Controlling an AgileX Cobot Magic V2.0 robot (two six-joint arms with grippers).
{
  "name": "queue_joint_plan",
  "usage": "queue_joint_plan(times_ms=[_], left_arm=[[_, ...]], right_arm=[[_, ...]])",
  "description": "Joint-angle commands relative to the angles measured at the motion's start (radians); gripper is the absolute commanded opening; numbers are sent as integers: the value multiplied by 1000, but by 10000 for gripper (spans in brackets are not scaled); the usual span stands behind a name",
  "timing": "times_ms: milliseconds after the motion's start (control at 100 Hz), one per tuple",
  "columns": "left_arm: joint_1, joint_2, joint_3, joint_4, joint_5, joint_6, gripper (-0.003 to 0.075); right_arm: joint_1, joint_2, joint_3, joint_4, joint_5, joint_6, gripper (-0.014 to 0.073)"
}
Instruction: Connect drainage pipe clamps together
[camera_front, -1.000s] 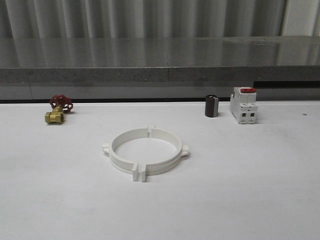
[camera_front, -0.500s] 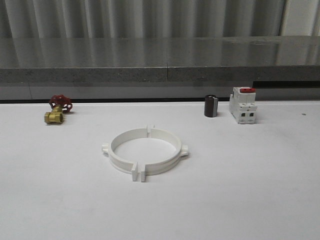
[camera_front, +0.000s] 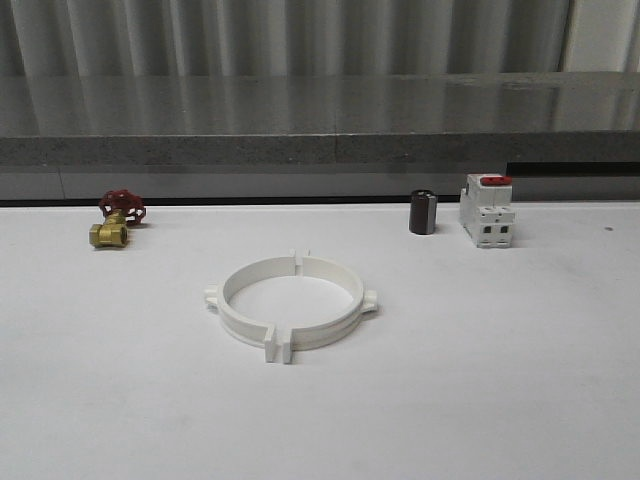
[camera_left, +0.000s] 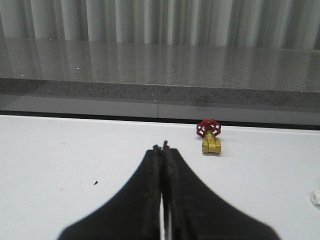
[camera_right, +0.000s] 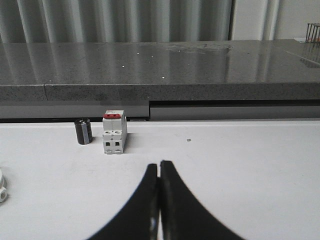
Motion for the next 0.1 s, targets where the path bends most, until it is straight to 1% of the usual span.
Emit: queue_joint_plan(times_ms=[0, 90], left_arm=[[-2, -31, 35, -3, -75, 2, -20], [-2, -31, 35, -3, -75, 2, -20]], right_arm=[[-4, -14, -16, 0, -81, -6, -67], [-4, -14, -16, 0, -81, -6, -67]])
